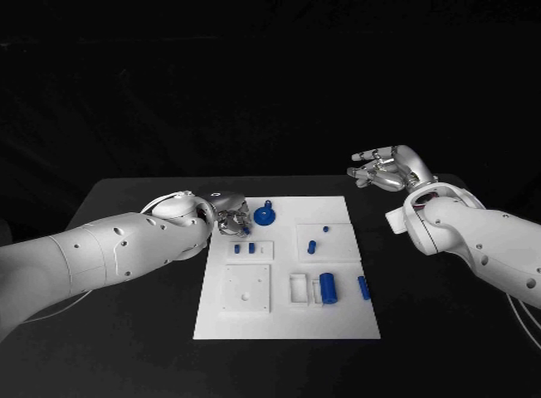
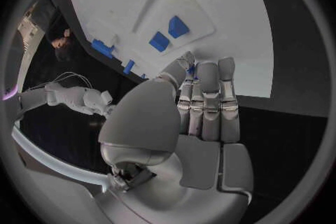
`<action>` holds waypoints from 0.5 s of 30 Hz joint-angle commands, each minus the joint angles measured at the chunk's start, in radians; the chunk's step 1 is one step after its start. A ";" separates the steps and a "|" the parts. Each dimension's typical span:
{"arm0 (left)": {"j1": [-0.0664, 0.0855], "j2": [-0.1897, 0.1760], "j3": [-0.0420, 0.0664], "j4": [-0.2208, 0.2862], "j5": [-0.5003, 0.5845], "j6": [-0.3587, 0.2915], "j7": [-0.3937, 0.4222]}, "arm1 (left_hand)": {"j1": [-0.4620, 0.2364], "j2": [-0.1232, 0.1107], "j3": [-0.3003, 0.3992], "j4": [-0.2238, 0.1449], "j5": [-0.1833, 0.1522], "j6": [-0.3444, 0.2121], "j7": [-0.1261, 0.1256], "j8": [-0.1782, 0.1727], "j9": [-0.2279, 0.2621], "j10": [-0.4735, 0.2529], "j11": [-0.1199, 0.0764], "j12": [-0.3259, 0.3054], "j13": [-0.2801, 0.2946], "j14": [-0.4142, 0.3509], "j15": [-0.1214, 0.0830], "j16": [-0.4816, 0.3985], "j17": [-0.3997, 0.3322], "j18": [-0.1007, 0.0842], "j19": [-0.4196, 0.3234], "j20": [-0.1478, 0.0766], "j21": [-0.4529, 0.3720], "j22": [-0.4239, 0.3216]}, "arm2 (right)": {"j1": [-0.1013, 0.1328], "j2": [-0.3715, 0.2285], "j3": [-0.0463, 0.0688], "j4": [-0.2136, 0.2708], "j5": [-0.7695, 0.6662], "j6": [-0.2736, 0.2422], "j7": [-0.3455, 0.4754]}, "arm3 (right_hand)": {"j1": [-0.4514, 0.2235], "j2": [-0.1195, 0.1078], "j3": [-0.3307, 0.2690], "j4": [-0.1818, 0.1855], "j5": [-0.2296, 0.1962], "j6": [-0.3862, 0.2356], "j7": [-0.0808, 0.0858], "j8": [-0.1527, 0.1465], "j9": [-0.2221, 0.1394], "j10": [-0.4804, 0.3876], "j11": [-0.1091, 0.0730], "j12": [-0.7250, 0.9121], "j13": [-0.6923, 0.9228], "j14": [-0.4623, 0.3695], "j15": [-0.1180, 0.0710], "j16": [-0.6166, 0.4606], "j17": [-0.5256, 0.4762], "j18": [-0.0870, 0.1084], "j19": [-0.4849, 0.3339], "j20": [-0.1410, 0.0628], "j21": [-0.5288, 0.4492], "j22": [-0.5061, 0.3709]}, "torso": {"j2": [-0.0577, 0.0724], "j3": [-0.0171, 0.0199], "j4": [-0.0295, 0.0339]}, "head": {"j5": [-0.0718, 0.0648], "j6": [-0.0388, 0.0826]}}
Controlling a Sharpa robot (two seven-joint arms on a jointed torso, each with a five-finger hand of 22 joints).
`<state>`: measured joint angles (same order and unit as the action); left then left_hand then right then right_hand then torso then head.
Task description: Assemble the parts on the task board
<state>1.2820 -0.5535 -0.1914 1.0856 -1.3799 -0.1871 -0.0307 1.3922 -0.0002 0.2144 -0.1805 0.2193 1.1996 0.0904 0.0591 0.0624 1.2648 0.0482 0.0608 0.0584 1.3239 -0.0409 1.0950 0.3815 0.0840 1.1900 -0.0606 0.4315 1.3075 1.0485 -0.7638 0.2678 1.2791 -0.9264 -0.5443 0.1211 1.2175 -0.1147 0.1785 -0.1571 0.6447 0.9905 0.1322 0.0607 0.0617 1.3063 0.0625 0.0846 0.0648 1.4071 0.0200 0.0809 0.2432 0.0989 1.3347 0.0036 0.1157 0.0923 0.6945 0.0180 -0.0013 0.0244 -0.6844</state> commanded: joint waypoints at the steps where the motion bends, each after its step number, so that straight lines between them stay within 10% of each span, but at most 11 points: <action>1: -0.003 0.003 -0.002 0.007 -0.005 0.026 0.002 | 0.011 0.002 0.003 0.001 0.002 0.004 0.003 0.003 0.001 0.001 -0.001 -0.004 -0.001 0.006 -0.001 -0.001 0.002 0.006 -0.004 0.001 0.004 0.023 | -0.001 0.001 0.001 0.000 -0.004 0.013 0.009 | -0.010 -0.001 0.005 0.000 0.005 0.002 0.006 0.001 0.000 -0.002 0.003 -0.006 -0.001 -0.002 0.003 -0.007 -0.002 -0.002 -0.004 0.005 0.003 -0.001 | 0.000 0.0000 -0.0004 | 0.001 -0.001; 15: -0.004 0.003 -0.004 0.010 0.007 0.028 0.006 | 0.009 0.002 0.002 0.001 0.001 0.003 0.003 0.003 0.001 0.001 -0.001 -0.004 -0.001 0.006 -0.002 0.000 0.002 0.006 -0.005 0.000 0.006 0.022 | -0.001 0.001 0.001 0.000 -0.004 0.013 0.009 | -0.010 -0.001 0.005 0.000 0.005 0.002 0.006 0.001 0.000 -0.002 0.003 -0.006 -0.001 -0.002 0.003 -0.007 -0.002 -0.002 -0.004 0.005 0.003 -0.001 | 0.000 0.0004 0.0005 | 0.001 0.001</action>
<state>1.2804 -0.5521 -0.1938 1.0927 -1.3779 -0.1803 -0.0303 1.3935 -0.0015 0.2144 -0.1805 0.2193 1.1982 0.0891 0.0586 0.0616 1.2648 0.0482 0.0608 0.0583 1.3238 -0.0408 1.0950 0.3828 0.0835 1.1899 -0.0606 0.4315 1.3074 1.0480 -0.7633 0.2678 1.2781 -0.9264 -0.5435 0.1212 1.2175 -0.1147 0.1785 -0.1571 0.6448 0.9905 0.1322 0.0607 0.0617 1.3063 0.0625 0.0846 0.0648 1.4071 0.0200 0.0810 0.2432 0.0989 1.3347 0.0036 0.1157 0.0923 0.6942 0.0180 -0.0012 0.0259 -0.6850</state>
